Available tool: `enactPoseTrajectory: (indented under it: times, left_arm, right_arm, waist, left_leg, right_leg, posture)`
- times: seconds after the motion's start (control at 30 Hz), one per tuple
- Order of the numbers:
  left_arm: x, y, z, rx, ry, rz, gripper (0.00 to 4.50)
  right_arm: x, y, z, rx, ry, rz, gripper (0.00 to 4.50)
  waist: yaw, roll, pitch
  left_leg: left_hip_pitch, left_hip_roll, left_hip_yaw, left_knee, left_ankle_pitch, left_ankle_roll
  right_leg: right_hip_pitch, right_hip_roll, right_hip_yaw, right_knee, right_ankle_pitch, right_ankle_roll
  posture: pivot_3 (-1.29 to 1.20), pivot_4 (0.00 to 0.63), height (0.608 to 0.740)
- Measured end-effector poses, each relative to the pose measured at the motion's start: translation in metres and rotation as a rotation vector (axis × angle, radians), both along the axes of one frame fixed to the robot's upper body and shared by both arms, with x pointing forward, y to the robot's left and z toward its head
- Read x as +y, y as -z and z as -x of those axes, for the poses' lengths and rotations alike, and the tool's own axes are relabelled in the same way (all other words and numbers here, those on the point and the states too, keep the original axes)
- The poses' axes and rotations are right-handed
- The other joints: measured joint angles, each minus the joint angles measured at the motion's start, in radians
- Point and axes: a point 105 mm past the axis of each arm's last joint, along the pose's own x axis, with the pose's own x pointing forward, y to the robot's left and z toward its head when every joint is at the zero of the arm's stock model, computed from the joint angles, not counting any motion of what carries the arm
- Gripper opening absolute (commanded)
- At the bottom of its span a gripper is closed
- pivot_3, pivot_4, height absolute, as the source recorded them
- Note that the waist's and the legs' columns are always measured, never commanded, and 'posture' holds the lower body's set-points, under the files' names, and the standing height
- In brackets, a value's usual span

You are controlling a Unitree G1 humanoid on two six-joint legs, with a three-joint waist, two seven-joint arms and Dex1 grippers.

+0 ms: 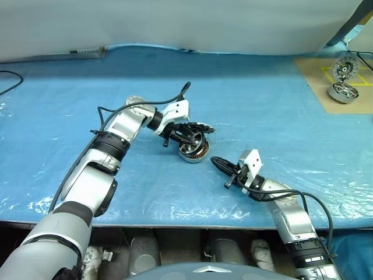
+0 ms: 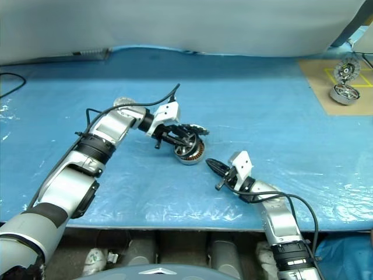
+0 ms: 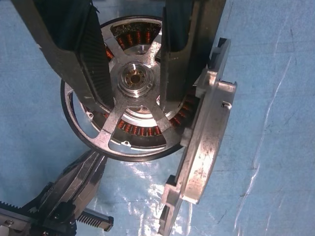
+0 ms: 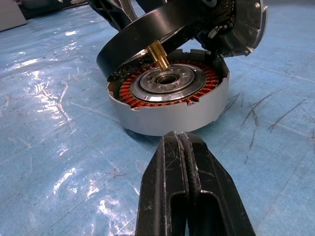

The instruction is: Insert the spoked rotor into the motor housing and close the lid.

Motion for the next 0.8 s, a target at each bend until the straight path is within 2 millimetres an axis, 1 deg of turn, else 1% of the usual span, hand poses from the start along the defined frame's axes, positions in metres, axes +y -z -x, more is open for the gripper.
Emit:
enactPoseTrajectory:
  times: [0.13,0.2,0.27,0.3,0.37,0.47,0.8]
  left_arm:
    - [0.0004,0.0006,-0.0003,-0.003,-0.001,-0.007,1.19]
    - [0.0007,0.0013,-0.0008,-0.004,-0.005,-0.012,1.83]
    - [0.0012,0.0034,-0.0015,-0.001,-0.011,-0.018,2.33]
    - [0.0013,0.0045,-0.0019,0.002,-0.015,-0.020,2.72]
    - [0.0018,0.0057,-0.0026,0.002,-0.019,-0.023,3.36]
    - [0.0029,0.0082,-0.0037,0.003,-0.029,-0.035,4.48]
    - [-0.0015,0.0082,-0.0015,0.013,-0.015,-0.028,4.48]
  right_arm:
    - [0.0000,0.0000,0.0000,0.000,0.000,0.000,0.00]
    - [-0.0001,0.0000,0.0000,0.000,0.000,0.001,0.00]
    - [-0.0001,0.0001,0.0000,0.000,0.000,0.001,0.00]
    - [-0.0003,0.0001,0.0000,0.000,0.000,0.002,0.00]
    - [-0.0006,0.0001,0.0000,0.000,0.001,0.003,0.00]
    - [-0.0010,0.0001,-0.0001,0.000,0.001,0.005,0.00]
    - [-0.0010,0.0001,-0.0001,0.000,0.001,0.005,0.00]
  waist:
    - [0.000,0.000,0.000]
    - [0.000,0.000,0.000]
    - [0.000,0.000,0.000]
    - [0.000,0.000,0.000]
    - [0.000,0.000,0.000]
    - [0.001,0.000,0.000]
    - [0.004,0.000,0.000]
  left_leg:
    - [0.000,0.000,0.000,0.000,0.000,0.000]
    - [0.000,0.000,0.000,0.000,0.000,0.000]
    - [0.000,0.000,0.000,0.000,0.000,0.000]
    - [0.000,0.000,0.000,0.000,0.000,0.000]
    - [0.000,0.000,0.000,0.000,0.000,0.000]
    - [0.000,0.000,0.000,0.000,0.000,0.000]
    - [0.000,0.000,0.000,0.000,0.000,0.000]
  right_leg:
    - [0.000,0.000,0.000,0.000,0.000,0.000]
    - [0.000,0.000,0.000,0.000,0.000,0.000]
    - [0.000,0.000,0.000,0.000,0.000,0.000]
    - [0.000,0.000,0.000,0.000,0.000,0.000]
    - [0.000,0.000,0.000,0.000,0.000,0.000]
    - [0.000,0.000,0.000,0.000,0.000,0.000]
    - [0.000,0.000,0.000,0.000,0.000,0.000]
  posture:
    - [0.00,0.150,0.740]
    - [0.00,0.150,0.740]
    - [0.00,0.150,0.740]
    - [0.00,0.150,0.740]
    - [0.00,0.150,0.740]
    - [0.00,0.150,0.740]
    - [0.00,0.150,0.740]
